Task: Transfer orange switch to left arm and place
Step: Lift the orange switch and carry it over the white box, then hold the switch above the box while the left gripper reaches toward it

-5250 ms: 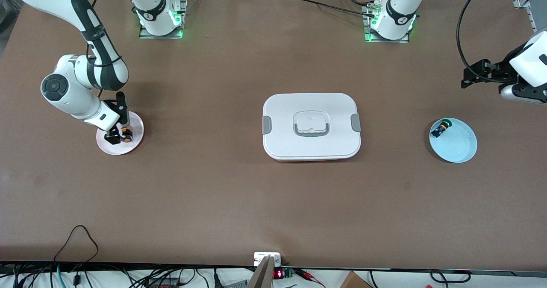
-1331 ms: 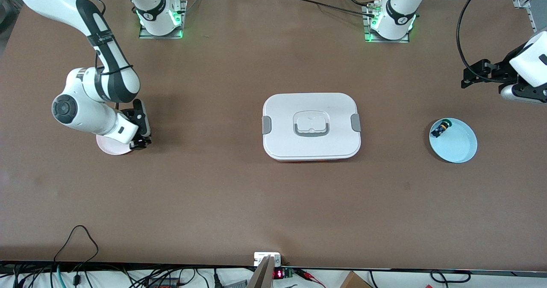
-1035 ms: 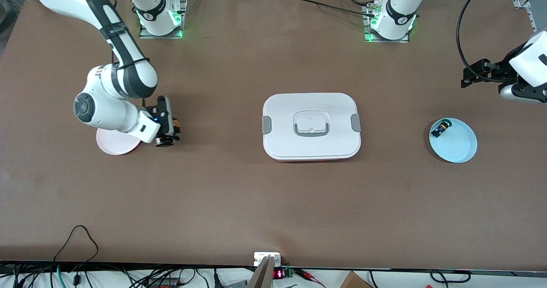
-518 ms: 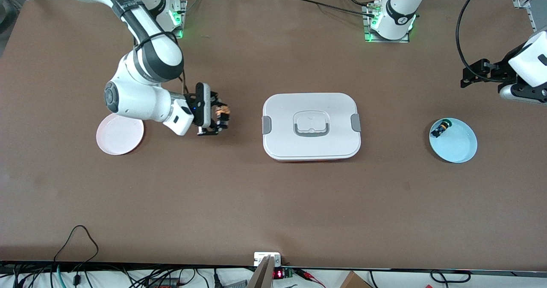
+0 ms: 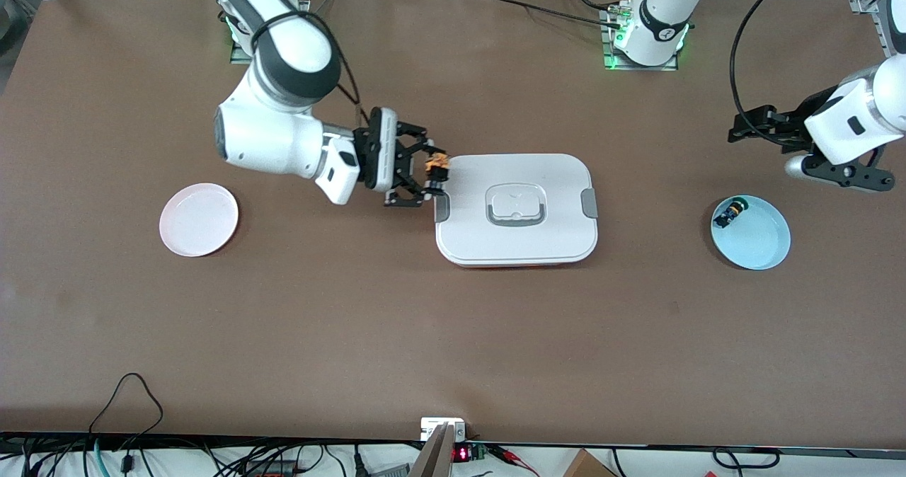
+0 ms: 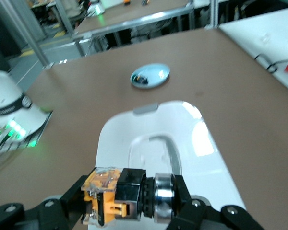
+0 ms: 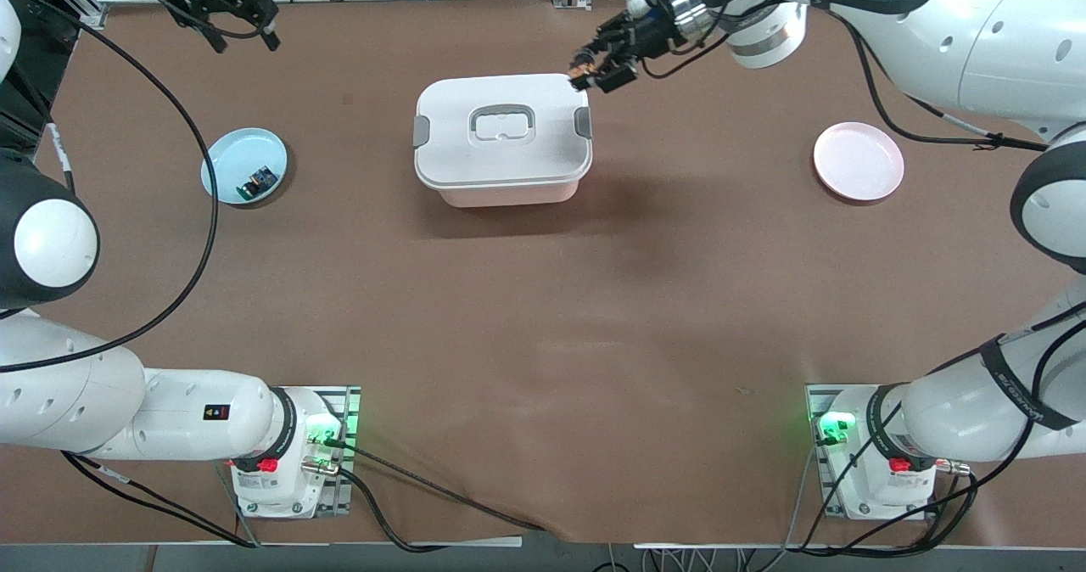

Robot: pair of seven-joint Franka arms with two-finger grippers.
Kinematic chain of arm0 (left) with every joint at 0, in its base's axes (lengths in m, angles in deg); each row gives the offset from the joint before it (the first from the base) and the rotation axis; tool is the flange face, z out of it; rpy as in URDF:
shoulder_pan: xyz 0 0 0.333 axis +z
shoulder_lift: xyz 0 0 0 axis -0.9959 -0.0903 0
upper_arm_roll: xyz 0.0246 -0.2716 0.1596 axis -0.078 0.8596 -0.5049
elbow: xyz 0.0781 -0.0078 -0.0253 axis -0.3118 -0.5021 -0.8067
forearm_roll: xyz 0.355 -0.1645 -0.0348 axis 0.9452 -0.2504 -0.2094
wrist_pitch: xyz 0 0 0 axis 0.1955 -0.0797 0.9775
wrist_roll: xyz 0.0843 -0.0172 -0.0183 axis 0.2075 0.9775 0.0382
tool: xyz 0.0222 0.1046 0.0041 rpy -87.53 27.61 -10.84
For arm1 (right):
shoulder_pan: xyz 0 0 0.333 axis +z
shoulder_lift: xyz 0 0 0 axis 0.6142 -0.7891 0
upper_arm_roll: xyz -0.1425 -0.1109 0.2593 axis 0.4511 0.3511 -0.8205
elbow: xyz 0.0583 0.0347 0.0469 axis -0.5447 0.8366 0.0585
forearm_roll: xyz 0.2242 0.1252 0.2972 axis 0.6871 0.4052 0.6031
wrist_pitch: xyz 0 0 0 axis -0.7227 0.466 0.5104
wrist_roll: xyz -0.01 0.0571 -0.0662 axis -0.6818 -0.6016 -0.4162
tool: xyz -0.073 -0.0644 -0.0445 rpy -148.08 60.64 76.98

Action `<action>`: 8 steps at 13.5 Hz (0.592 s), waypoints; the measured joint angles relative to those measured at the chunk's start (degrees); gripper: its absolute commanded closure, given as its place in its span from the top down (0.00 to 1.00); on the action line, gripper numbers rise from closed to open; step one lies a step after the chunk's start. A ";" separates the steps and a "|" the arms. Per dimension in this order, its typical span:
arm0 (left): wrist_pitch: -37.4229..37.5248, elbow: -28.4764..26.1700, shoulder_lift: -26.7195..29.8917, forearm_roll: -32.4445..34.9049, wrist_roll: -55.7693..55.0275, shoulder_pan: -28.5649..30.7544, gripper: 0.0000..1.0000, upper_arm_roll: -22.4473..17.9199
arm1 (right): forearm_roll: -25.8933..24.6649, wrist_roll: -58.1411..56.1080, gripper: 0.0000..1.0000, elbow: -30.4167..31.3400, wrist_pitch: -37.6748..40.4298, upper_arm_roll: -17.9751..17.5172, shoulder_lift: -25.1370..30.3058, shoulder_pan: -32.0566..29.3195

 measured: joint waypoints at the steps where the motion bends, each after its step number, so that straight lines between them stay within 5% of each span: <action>1: 1.65 -0.01 -0.47 -4.07 0.00 0.06 1.00 -0.05 | 3.10 0.01 0.10 -0.53 -3.36 -0.03 -0.01 2.30; 8: 3.44 -0.17 -6.52 -34.37 0.09 1.67 1.00 -0.17 | 16.64 0.18 0.10 -5.69 -8.37 -0.05 0.00 8.26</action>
